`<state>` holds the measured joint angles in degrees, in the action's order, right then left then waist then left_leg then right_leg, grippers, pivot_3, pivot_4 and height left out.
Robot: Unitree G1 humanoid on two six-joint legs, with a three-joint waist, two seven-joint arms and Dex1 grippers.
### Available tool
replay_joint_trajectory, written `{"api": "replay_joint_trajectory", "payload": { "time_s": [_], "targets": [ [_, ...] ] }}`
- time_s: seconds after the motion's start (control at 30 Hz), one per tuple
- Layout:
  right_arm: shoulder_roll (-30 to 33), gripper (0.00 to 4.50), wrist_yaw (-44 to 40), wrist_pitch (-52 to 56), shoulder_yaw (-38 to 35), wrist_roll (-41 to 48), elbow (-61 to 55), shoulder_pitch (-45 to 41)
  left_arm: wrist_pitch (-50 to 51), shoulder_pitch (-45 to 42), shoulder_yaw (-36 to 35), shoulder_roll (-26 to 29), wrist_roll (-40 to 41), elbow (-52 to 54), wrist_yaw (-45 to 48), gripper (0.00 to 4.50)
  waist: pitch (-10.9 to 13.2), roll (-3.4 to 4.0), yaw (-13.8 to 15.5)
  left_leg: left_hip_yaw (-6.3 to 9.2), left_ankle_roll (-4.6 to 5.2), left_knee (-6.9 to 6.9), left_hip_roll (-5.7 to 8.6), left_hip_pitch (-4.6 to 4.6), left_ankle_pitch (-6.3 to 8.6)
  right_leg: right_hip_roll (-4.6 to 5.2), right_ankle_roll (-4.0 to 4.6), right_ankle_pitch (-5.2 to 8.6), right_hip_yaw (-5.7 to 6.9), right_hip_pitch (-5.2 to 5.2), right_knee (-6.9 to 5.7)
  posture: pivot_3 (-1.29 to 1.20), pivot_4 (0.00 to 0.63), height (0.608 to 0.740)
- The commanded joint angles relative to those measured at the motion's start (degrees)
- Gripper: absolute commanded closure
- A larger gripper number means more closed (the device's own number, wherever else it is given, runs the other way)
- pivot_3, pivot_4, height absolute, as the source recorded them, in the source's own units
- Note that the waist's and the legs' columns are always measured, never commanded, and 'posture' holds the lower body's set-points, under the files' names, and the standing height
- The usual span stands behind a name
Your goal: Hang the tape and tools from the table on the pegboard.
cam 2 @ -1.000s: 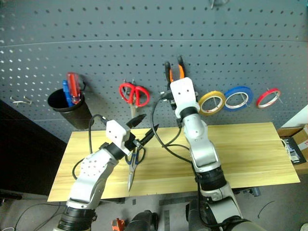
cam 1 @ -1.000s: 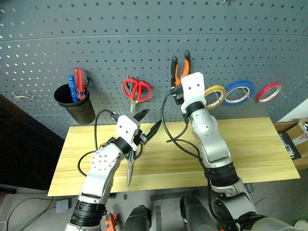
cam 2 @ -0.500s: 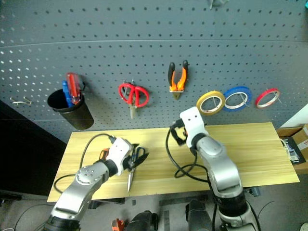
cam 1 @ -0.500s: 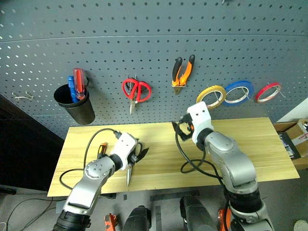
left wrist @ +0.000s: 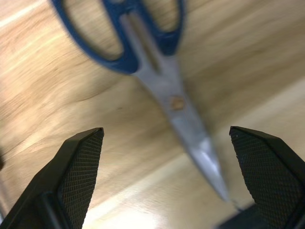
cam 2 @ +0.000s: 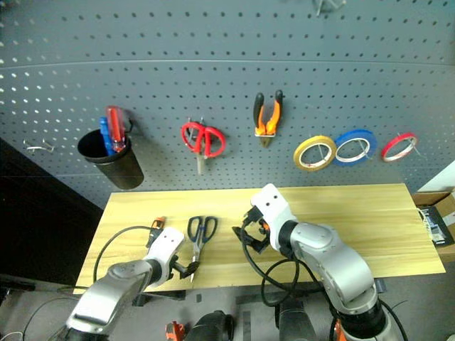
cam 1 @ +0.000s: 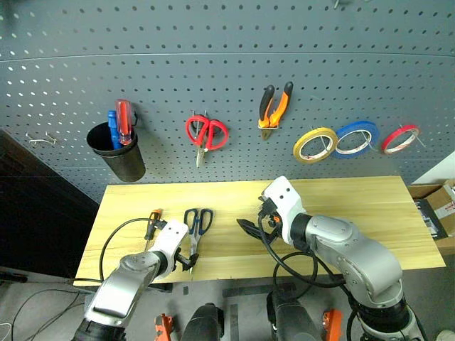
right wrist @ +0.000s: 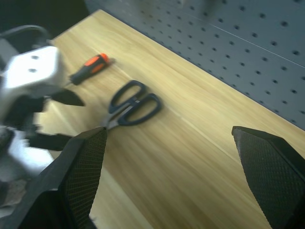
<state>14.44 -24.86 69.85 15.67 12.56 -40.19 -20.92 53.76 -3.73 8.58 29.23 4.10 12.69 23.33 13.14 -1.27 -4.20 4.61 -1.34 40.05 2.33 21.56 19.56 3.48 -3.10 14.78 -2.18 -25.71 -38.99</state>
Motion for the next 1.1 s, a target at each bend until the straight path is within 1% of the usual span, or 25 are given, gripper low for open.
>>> {"api": "replay_joint_trajectory", "payload": {
  "time_s": [0.03, 0.13, 0.3, 0.37, 0.47, 0.6, 0.7, 0.73, 0.77, 0.87, 1.1],
  "targets": [
    [0.2, 0.0, 0.5, 0.7, 0.0, 1.7, -2.8, -0.9, 0.3, -3.1, 1.7, -2.0, -1.6, -4.0, -1.7, 0.01, 0.0, -0.01, 0.1, 0.0, 0.0, 0.0, 0.0, 0.0, 0.0, 0.02, 0.0, 0.0, 0.0, 0.0, 0.01, -0.05, 0.255, 0.74],
    [0.6, 0.0, 0.7, 1.6, 0.1, 2.7, -3.8, -1.0, 1.7, -6.1, 2.2, -4.2, -1.6, -7.8, -2.6, 0.01, 0.0, -0.01, 0.4, 0.01, -0.01, 0.0, 0.0, 0.01, 0.0, 0.03, 0.0, 0.0, 0.02, 0.0, 0.03, -0.07, 0.255, 0.74],
    [1.8, 0.0, 1.0, 2.9, -0.3, 4.7, -5.2, -1.1, 7.4, -7.7, 0.9, -7.0, -0.3, -10.2, -3.5, 0.01, 0.0, -0.01, 0.4, -0.01, -0.01, -0.01, 0.0, -0.02, 0.0, 0.06, 0.0, 0.0, -0.01, 0.0, 0.03, -0.09, 0.254, 0.74],
    [2.2, 0.0, 1.0, 3.2, -0.5, 5.4, -5.5, -1.0, 9.3, -8.3, 0.0, -8.6, 0.1, -11.1, -4.2, 0.01, 0.0, -0.01, 0.4, 0.0, -0.01, -0.02, 0.0, -0.17, 0.0, 0.06, 0.0, 0.0, 0.0, 0.17, 0.04, -0.09, 0.251, 0.74],
    [2.7, 0.0, 1.0, 3.9, -0.9, 6.8, -6.0, -1.0, 11.3, -9.0, -0.4, -10.0, 0.2, -11.6, -4.8, 0.01, 0.0, 0.0, 0.4, -0.01, 0.15, -0.12, 0.0, -0.67, 0.09, 0.07, -0.01, 0.01, -0.01, 0.66, 0.13, -0.09, 0.25, 0.74],
    [2.4, 0.0, -0.6, 5.7, -2.6, 10.9, -7.4, -0.3, 12.6, -9.4, 0.1, -11.4, 0.0, -12.0, -5.5, 0.01, 0.0, 0.04, 0.4, 0.0, 0.14, -0.1, 0.0, -0.73, 0.09, 0.06, -0.01, 0.01, -0.02, 0.7, 0.09, -0.1, 0.247, 0.74],
    [2.9, 0.0, -0.5, 6.1, -3.3, 12.3, -7.3, -0.2, 12.9, -9.8, -0.1, -12.4, 0.2, -12.7, -5.7, 0.01, -0.1, 0.07, 0.4, 0.0, 0.11, -0.11, 0.0, -0.74, 0.07, 0.07, -0.01, 0.01, -0.02, 0.71, 0.09, -0.11, 0.243, 0.74],
    [2.9, 0.0, -0.3, 6.1, -3.5, 12.7, -7.2, -0.3, 12.7, -9.9, 0.0, -12.5, 0.1, -12.9, -5.8, 0.4, -0.1, 0.08, 0.4, -0.01, 0.11, -0.1, 0.01, -0.74, 0.07, 0.09, -0.01, 0.01, -0.02, 0.72, 0.09, -0.11, 0.243, 0.74],
    [2.9, 0.0, -0.1, 6.2, -3.9, 13.2, -7.2, -0.3, 12.4, -10.0, -0.1, -12.6, 0.2, -13.1, -5.8, 0.61, -0.1, 0.09, 0.4, 0.0, 0.11, -0.1, 0.02, -0.74, 0.07, 0.1, -0.01, 0.01, -0.02, 0.72, 0.1, -0.11, 0.243, 0.74],
    [2.6, 0.0, 0.1, 6.6, -5.2, 14.6, -7.0, 0.0, 11.3, -10.3, -0.2, -12.5, 0.1, -13.8, -5.8, 1.45, -0.1, 0.1, 0.4, 0.0, 0.11, -0.1, 0.01, -0.74, 0.06, 0.11, -0.01, 0.01, -0.01, 0.72, 0.1, -0.12, 0.242, 0.74],
    [4.1, 0.0, 0.6, 6.7, -6.7, 16.2, -7.0, 1.5, 7.0, -10.3, 0.2, -11.4, 0.2, -16.5, -3.9, 3.62, -0.1, 0.12, 0.6, 0.0, 0.1, -0.11, 0.02, -0.74, 0.06, 0.15, -0.01, 0.01, 0.0, 0.74, 0.12, -0.12, 0.244, 0.74]
  ]
}}
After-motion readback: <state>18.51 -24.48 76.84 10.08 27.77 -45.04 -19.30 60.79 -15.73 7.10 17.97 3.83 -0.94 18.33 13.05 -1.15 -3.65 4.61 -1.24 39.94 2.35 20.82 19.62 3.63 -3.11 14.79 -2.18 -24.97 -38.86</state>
